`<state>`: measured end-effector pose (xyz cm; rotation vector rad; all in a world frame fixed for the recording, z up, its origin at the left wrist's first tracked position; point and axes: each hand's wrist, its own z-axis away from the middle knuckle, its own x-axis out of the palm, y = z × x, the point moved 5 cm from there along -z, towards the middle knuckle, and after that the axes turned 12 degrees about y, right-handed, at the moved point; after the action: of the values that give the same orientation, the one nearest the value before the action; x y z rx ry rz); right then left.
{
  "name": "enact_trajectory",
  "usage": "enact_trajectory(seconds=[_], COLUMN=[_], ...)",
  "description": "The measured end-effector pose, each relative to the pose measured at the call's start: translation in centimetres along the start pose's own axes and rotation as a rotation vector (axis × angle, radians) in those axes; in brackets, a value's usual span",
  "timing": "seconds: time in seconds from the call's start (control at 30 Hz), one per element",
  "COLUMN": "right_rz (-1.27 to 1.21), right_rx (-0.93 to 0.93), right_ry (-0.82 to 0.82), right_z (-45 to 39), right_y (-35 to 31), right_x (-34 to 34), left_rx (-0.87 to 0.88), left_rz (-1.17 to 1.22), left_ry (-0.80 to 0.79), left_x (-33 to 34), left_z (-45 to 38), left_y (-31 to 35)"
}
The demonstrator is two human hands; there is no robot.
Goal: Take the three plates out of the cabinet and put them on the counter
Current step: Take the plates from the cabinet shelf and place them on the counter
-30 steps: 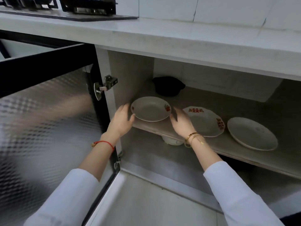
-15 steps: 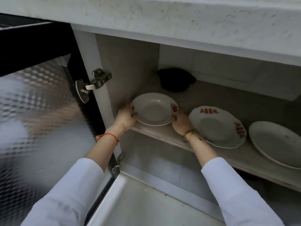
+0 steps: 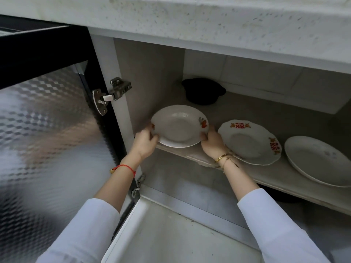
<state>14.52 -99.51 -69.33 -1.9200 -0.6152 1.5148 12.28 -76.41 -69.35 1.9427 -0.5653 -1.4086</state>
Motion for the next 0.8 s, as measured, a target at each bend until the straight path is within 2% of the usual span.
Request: enact_trajectory(seconds=[0.13, 0.27, 0.5, 0.8], right_rz=[-0.107, -0.155, -0.234, -0.359], right_rx=[-0.051, -0.096, -0.066, 0.026], right_ry=[0.039, 0.059, 0.029, 0.086], right_z=[3.6, 8.3, 17.1, 25.8], right_y=[-1.0, -1.1, 0.1, 2.2], right_x=[-2.0, -3.7, -5.5, -6.3], left_rx=[0.055, 0.016, -0.035, -0.182], left_rz=[0.093, 0.145, 0.261, 0.599], left_ry=[0.09, 0.084, 0.069, 0.078], left_x=[-1.9, -3.6, -6.0, -7.5], left_z=[3.5, 7.7, 15.6, 24.5], left_y=[0.3, 0.1, 0.1, -1.2])
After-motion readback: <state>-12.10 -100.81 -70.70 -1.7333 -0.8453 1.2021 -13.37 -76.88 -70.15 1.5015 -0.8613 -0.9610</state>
